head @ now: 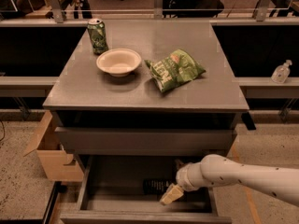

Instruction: Pick rxbar chocolate from middle drawer and place on counter

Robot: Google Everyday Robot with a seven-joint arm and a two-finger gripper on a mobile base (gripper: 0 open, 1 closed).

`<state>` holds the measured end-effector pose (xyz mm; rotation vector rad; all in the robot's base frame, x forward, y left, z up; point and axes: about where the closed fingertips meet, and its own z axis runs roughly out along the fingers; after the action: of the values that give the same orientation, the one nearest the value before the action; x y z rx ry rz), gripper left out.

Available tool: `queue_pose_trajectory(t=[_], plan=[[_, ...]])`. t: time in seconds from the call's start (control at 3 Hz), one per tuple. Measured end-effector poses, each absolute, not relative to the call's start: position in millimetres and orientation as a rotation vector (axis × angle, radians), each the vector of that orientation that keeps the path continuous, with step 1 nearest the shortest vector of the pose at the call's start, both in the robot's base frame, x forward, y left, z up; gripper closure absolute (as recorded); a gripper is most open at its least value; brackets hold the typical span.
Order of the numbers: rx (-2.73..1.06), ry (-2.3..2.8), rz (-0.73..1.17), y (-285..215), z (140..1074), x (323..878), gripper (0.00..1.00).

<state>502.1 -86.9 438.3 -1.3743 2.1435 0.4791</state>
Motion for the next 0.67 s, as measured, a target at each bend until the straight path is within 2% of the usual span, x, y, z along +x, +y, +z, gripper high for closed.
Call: queue_pose_trajectory(t=[0.33,0.67], plan=[[-1.344,2.109,0.519,-65.2,406.4,509.8,0.0],[-1.344,2.109,0.519,-65.0,406.1,509.8,0.0]])
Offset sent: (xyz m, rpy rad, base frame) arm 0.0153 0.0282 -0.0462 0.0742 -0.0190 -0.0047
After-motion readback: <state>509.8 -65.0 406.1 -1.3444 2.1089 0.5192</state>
